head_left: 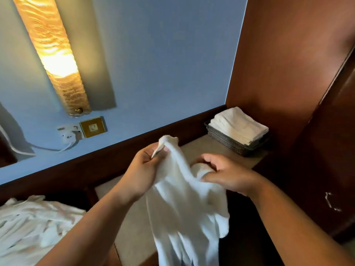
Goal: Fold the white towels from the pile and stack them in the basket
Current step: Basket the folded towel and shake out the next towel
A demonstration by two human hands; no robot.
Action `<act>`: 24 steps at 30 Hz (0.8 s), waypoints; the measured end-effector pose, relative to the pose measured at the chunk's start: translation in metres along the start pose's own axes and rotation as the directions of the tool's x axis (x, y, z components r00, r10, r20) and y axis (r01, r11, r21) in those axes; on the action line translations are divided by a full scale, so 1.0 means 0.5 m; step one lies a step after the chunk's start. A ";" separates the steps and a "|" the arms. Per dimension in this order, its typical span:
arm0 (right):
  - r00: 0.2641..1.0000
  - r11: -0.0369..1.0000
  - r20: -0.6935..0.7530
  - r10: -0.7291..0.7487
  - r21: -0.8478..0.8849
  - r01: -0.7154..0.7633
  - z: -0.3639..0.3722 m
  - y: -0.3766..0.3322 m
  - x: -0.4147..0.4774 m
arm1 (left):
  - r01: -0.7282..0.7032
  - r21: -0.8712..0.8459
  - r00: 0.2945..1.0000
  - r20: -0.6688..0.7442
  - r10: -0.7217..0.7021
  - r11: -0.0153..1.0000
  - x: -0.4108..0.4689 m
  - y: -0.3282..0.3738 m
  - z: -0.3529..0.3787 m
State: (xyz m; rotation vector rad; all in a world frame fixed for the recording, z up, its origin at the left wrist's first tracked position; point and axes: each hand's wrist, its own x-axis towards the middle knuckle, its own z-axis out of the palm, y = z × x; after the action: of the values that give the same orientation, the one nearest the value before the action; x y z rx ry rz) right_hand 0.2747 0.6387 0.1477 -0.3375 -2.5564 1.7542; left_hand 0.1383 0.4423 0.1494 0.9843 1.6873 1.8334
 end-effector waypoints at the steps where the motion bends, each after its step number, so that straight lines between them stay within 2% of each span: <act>1: 0.996 0.989 0.080 -0.031 0.148 0.019 0.006 0.002 -0.006 | -0.023 0.016 0.999 0.028 0.023 1.000 -0.001 0.011 0.019; 3: 0.983 0.925 0.152 -0.100 0.378 0.036 0.002 0.016 -0.019 | -0.080 0.097 0.996 0.053 0.075 0.992 0.004 0.028 0.058; 6: 0.997 0.849 0.004 -0.082 0.524 0.068 -0.033 0.038 -0.026 | -0.131 0.212 0.990 -0.014 0.137 0.968 0.012 0.038 0.105; 9: 0.984 0.863 -0.105 -0.143 0.474 0.175 -0.085 0.063 -0.043 | -0.140 0.366 0.983 -0.061 0.173 0.920 0.009 0.032 0.167; 11: 0.973 0.889 -0.158 -0.167 0.403 0.218 -0.110 0.073 -0.063 | -0.136 0.471 0.975 -0.093 0.202 0.872 0.004 0.024 0.213; 14: 0.952 0.882 -0.248 -0.181 0.387 0.268 -0.162 0.102 -0.108 | -0.103 0.569 0.953 -0.179 0.245 0.816 -0.005 0.003 0.304; 17: 0.925 0.810 -0.361 -0.120 0.504 0.302 -0.212 0.135 -0.137 | -0.106 0.595 0.935 -0.212 0.283 0.797 -0.024 -0.016 0.380; 19: 0.899 0.795 -0.430 -0.078 0.517 0.317 -0.237 0.143 -0.152 | -0.109 0.620 0.953 -0.156 0.258 0.777 -0.039 -0.031 0.408; 22: 0.878 0.850 -0.461 -0.126 0.406 0.335 -0.259 0.123 -0.174 | -0.055 0.449 0.992 -0.074 0.099 0.892 -0.073 -0.075 0.445; 24: 0.831 0.859 -0.551 -0.075 0.388 0.335 -0.288 0.106 -0.182 | 0.049 0.380 0.994 -0.108 -0.009 0.924 -0.107 -0.131 0.460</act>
State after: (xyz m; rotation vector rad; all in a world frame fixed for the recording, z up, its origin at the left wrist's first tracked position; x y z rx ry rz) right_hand 0.3924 0.7722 0.1607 -0.4157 -1.6611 1.8099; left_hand 0.3379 0.5622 0.0730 1.0182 2.1690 1.5904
